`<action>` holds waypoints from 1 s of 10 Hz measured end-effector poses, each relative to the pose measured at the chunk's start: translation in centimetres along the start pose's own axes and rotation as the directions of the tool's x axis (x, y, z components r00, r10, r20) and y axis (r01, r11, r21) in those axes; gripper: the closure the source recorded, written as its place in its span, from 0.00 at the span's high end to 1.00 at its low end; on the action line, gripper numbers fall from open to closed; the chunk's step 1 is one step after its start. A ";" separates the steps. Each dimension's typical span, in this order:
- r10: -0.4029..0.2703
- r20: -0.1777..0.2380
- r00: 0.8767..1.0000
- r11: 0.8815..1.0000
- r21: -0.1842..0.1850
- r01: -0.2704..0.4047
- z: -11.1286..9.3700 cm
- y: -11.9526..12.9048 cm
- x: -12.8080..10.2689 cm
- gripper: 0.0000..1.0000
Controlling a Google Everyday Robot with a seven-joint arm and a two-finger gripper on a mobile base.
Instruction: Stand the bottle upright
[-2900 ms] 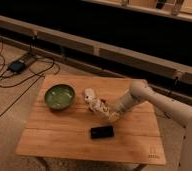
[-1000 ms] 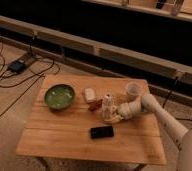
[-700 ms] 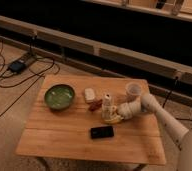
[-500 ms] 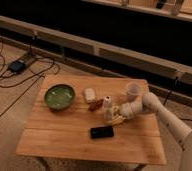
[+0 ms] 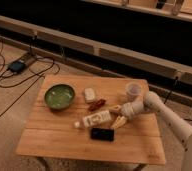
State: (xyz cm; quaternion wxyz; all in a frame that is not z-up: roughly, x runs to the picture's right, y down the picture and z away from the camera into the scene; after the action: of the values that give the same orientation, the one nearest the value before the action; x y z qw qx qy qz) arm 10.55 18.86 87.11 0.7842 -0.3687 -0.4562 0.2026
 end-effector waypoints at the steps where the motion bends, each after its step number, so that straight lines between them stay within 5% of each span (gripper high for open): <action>1: 0.003 0.001 1.000 1.000 0.000 -0.003 0.0 0.0 0.1 0.80; 10: 0.007 0.001 1.000 1.000 -0.002 -0.007 0.0 -0.1 0.2 0.80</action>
State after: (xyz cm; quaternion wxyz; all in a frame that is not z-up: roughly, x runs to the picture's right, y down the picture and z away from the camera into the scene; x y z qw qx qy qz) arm 10.60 18.94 87.29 0.7829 -0.3708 -0.4556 0.2051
